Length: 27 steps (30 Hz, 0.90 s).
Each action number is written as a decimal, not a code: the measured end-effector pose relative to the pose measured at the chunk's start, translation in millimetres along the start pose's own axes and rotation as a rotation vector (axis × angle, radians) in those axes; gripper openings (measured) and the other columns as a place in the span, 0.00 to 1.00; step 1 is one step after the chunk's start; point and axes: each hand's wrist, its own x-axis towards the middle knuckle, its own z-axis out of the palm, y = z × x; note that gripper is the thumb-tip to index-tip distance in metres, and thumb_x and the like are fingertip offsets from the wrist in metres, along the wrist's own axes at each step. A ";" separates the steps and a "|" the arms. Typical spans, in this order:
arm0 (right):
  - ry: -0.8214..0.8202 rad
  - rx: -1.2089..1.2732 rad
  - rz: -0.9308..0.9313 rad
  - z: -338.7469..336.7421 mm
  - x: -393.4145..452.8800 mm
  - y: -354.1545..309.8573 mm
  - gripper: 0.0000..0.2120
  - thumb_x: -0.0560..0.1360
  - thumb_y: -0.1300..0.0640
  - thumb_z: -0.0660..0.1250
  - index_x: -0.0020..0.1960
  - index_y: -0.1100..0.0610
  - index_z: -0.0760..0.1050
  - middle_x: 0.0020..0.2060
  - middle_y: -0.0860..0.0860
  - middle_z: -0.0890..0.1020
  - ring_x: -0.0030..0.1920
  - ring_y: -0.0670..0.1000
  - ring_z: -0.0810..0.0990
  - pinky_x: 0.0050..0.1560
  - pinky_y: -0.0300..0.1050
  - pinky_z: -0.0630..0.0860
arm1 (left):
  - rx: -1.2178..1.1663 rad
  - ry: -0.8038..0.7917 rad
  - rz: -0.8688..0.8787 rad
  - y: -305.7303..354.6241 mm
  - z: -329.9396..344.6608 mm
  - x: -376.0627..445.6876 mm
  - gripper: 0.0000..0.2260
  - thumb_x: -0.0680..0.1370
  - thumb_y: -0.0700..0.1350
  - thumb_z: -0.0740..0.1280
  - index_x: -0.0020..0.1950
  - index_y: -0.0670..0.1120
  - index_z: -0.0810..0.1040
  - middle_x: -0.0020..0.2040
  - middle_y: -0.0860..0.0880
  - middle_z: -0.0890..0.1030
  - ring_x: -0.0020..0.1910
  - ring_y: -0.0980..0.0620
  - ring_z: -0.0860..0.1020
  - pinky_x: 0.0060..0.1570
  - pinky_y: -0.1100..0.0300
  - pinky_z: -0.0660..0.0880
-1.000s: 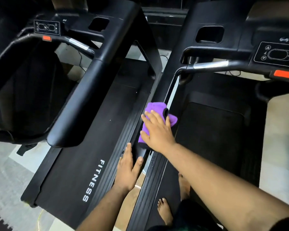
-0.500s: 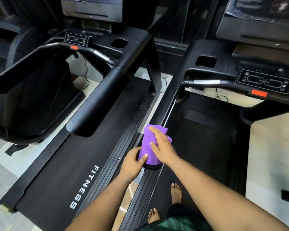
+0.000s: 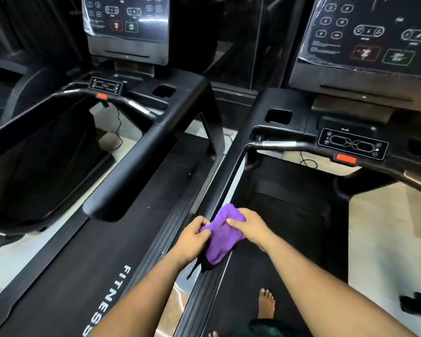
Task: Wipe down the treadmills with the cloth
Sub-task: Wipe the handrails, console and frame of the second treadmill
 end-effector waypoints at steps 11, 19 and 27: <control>0.058 0.035 -0.132 -131.7 30.5 -3.0 0.08 0.76 0.53 0.74 0.53 0.52 0.78 0.49 0.52 0.83 0.47 0.46 0.80 0.53 0.42 0.77 | -0.090 -0.362 -0.132 79.4 72.9 89.4 0.33 0.68 0.49 0.75 0.71 0.64 0.68 0.46 0.49 0.81 0.45 0.53 0.80 0.50 0.58 0.74; 0.100 -0.231 -0.256 -193.2 79.0 -15.6 0.15 0.70 0.49 0.79 0.52 0.45 0.75 0.48 0.41 0.80 0.49 0.41 0.77 0.54 0.41 0.72 | 0.201 -0.104 0.128 120.1 132.2 152.2 0.12 0.74 0.55 0.71 0.53 0.51 0.82 0.47 0.53 0.86 0.48 0.52 0.83 0.56 0.45 0.78; 0.221 -0.486 -0.225 -217.0 124.7 -27.9 0.19 0.79 0.39 0.66 0.64 0.49 0.73 0.61 0.46 0.79 0.63 0.53 0.76 0.61 0.53 0.74 | -0.110 -0.125 0.144 151.6 131.9 215.1 0.11 0.81 0.43 0.68 0.62 0.52 0.79 0.57 0.53 0.84 0.58 0.51 0.82 0.59 0.55 0.78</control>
